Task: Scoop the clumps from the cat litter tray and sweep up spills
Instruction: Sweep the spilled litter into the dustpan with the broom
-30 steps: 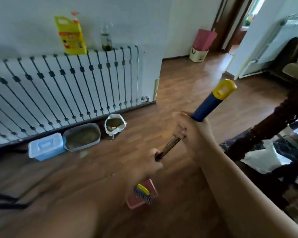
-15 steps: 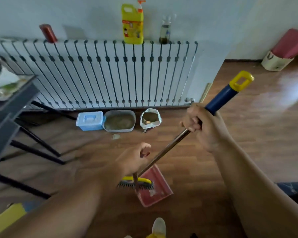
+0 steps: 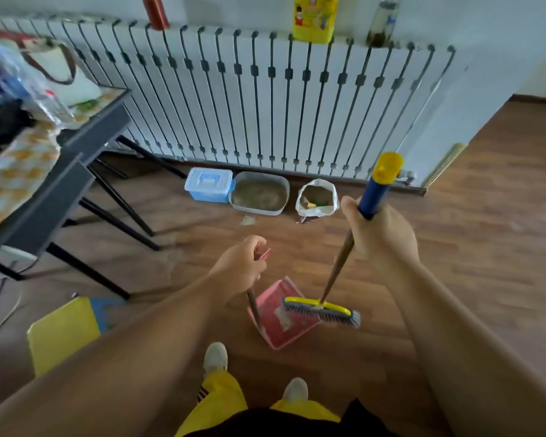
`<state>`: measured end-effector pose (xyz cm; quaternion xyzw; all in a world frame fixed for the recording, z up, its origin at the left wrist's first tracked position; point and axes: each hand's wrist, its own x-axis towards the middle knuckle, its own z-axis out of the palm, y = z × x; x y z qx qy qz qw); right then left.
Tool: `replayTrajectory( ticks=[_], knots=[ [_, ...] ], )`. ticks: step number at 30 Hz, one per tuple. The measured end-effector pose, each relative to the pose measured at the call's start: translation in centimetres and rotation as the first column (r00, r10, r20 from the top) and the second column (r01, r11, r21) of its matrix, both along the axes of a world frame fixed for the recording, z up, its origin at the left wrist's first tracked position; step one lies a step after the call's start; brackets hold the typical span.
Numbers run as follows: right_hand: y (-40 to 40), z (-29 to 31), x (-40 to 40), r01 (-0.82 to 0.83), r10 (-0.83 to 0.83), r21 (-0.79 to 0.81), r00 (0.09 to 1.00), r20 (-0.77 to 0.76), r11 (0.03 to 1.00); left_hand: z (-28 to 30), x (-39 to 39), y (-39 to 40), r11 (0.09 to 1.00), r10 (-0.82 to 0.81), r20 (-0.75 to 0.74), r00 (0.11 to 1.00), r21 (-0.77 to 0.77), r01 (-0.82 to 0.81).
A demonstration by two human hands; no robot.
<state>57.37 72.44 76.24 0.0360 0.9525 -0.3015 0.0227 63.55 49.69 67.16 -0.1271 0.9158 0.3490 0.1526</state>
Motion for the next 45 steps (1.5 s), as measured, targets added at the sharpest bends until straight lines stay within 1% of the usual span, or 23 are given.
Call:
replayTrajectory(
  ticks=[2,4,7,11,14,16,17,20,22,23,24,27,29,30,33,35,37,40,42,45],
  knots=[
    [-0.7,-0.8,-0.1,-0.004,0.004,0.007,0.997,0.077,1.0,-0.2,-0.9,-0.5,1.0,-0.017,0.016,1.0,0.004,0.017],
    [-1.2,-2.2,-0.5,-0.007,0.014,-0.048,0.988,0.155,0.999,-0.5,-2.0,-1.3,1.0,-0.011,0.051,0.999,-0.007,0.012],
    [-1.5,-4.6,-1.8,0.024,0.02,-0.135,0.948,0.317,0.991,-1.1,-3.7,-3.6,0.997,-0.03,0.099,0.995,-0.069,0.037],
    [-2.7,-6.5,-3.5,0.194,-0.037,-0.308,0.892,0.45,0.931,-1.6,-6.3,-8.2,0.985,-0.05,0.118,0.992,-0.157,0.069],
    [-5.6,-7.3,-4.1,0.273,-0.063,-0.408,0.886,0.459,0.872,-1.9,-8.0,-12.6,0.97,-0.054,0.11,0.992,-0.228,0.078],
    [-8.5,-7.3,-4.4,0.326,-0.085,-0.491,0.889,0.45,0.808,-2.0,-9.1,-15.8,0.966,-0.062,0.107,0.992,-0.243,0.087],
    [-9.9,-7.1,-4.4,0.362,-0.096,-0.541,0.884,0.457,0.759,-2.0,-9.6,-17.5,0.965,-0.073,0.104,0.992,-0.244,0.097],
    [-13.5,-6.5,-4.1,0.459,-0.068,-0.694,0.856,0.512,0.554,-1.5,-11.1,-22.4,0.964,-0.084,0.089,0.993,-0.247,0.103],
    [-15.3,-6.5,-4.1,0.512,-0.046,-0.729,0.831,0.555,0.454,-1.4,-12.1,-25.0,0.966,-0.066,0.095,0.993,-0.242,0.087],
    [-16.2,-6.4,-4.1,0.538,-0.04,-0.727,0.814,0.579,0.427,-1.4,-12.5,-26.2,0.97,-0.047,0.101,0.994,-0.232,0.069],
    [-16.8,-6.3,-4.2,0.555,-0.045,-0.713,0.801,0.597,0.428,-1.5,-12.8,-27.0,0.974,-0.028,0.109,0.994,-0.221,0.051],
    [-19.0,-6.1,-5.1,0.574,-0.047,-0.67,0.775,0.631,0.471,-2.1,-13.9,-29.0,0.986,0.012,0.153,0.988,-0.164,0.014],
    [-20.0,-6.4,-6.0,0.59,0.005,-0.668,0.748,0.664,0.455,-2.6,-14.5,-29.8,0.987,0.029,0.156,0.987,-0.158,-0.004],
    [-20.3,-6.6,-6.4,0.589,0.069,-0.667,0.724,0.687,0.456,-2.8,-14.9,-30.1,0.987,0.034,0.15,0.988,-0.162,-0.009],
    [-20.9,-8.0,-8.1,0.578,0.23,-0.63,0.615,0.754,0.519,-2.6,-16.1,-31.0,0.974,0.036,0.129,0.991,-0.228,-0.005],
    [-21.8,-9.2,-9.4,0.595,0.28,-0.599,0.544,0.791,0.537,-2.3,-17.1,-31.7,0.966,0.039,0.128,0.991,-0.258,-0.005],
    [-22.7,-10.5,-10.0,0.608,0.291,-0.575,0.506,0.812,0.547,-2.2,-17.7,-32.0,0.974,0.023,0.153,0.988,-0.227,0.013],
    [-24.5,-11.8,-11.7,0.611,0.253,-0.534,0.489,0.835,0.584,-2.2,-18.5,-32.8,0.982,0.002,0.216,0.976,-0.184,0.038],
    [-25.6,-12.1,-12.6,0.624,0.227,-0.516,0.485,0.844,0.587,-2.5,-18.8,-33.2,0.971,-0.006,0.229,0.973,-0.233,0.061],
    [-27.0,-12.0,-13.8,0.658,0.196,-0.515,0.498,0.845,0.55,-2.7,-20.5,-33.8,0.955,-0.008,0.187,0.982,-0.289,0.063]
  ],
)
